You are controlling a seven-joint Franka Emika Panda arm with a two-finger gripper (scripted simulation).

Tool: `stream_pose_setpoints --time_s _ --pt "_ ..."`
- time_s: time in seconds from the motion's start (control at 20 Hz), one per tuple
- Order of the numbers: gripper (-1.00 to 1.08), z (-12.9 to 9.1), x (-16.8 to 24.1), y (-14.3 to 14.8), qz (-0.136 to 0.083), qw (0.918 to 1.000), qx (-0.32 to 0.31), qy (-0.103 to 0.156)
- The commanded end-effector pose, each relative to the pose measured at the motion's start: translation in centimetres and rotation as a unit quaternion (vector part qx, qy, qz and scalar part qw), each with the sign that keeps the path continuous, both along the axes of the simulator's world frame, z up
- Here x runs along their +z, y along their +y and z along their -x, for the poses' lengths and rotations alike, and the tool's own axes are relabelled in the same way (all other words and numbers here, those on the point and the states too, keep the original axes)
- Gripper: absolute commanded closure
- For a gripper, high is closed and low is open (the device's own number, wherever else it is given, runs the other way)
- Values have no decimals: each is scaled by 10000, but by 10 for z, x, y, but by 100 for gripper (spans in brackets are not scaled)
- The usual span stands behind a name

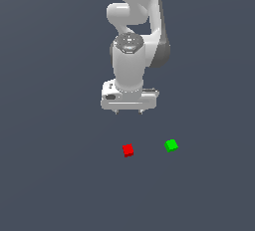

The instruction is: Stack the red cube on top of the green cube.

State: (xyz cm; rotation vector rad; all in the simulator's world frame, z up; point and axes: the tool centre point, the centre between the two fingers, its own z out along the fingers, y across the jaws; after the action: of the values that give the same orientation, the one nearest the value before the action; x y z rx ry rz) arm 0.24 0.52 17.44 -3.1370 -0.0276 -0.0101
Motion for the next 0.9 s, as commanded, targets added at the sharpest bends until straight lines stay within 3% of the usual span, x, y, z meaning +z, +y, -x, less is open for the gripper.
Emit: stream_pose_setpoints --time_s 0.0,0.4,0.85 --pt "-92 0 0 0 0 10000 0 0" --pt "-92 -10 -10 -2 2 9999 112 3" --pt "-92 -43 -45 -5 7 9988 484 12"
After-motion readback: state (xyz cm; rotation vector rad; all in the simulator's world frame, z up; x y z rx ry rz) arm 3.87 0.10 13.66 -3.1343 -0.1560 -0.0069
